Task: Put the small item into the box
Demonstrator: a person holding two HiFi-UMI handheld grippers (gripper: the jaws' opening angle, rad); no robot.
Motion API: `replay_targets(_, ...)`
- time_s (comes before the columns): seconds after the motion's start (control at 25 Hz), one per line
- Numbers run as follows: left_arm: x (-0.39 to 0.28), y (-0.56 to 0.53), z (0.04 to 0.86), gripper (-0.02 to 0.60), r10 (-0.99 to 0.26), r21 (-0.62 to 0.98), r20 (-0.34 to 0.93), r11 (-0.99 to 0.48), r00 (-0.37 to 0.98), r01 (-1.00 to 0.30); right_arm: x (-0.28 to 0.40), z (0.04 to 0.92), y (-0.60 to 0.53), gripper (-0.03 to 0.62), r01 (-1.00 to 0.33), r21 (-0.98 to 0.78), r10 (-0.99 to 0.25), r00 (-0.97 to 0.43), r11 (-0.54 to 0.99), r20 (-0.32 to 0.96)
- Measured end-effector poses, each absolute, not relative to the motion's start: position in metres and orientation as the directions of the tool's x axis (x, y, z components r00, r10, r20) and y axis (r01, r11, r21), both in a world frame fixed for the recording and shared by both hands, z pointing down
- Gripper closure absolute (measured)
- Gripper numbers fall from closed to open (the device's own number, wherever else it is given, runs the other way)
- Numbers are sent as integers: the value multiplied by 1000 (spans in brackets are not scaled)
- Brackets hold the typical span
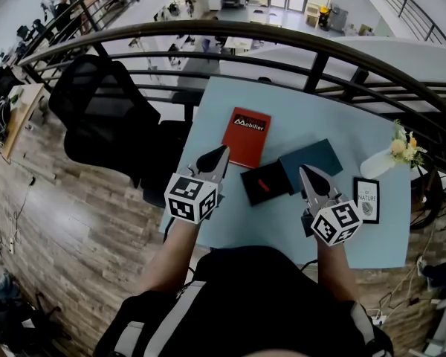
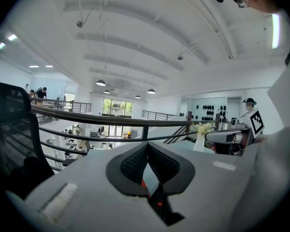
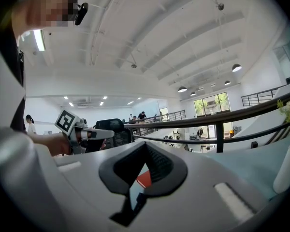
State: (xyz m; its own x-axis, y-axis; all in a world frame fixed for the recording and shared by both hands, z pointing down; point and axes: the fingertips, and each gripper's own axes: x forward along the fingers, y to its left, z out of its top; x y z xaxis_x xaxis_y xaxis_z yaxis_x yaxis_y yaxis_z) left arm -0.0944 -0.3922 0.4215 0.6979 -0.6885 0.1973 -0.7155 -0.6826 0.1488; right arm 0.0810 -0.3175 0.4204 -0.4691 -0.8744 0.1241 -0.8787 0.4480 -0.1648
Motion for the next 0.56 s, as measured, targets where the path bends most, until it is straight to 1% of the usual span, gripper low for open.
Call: replay_targets(0.56,-93,-386,425,578,-683,152,203,-686,702,-712,78,427,-313,595,-871,-182,-865,-482,457,137)
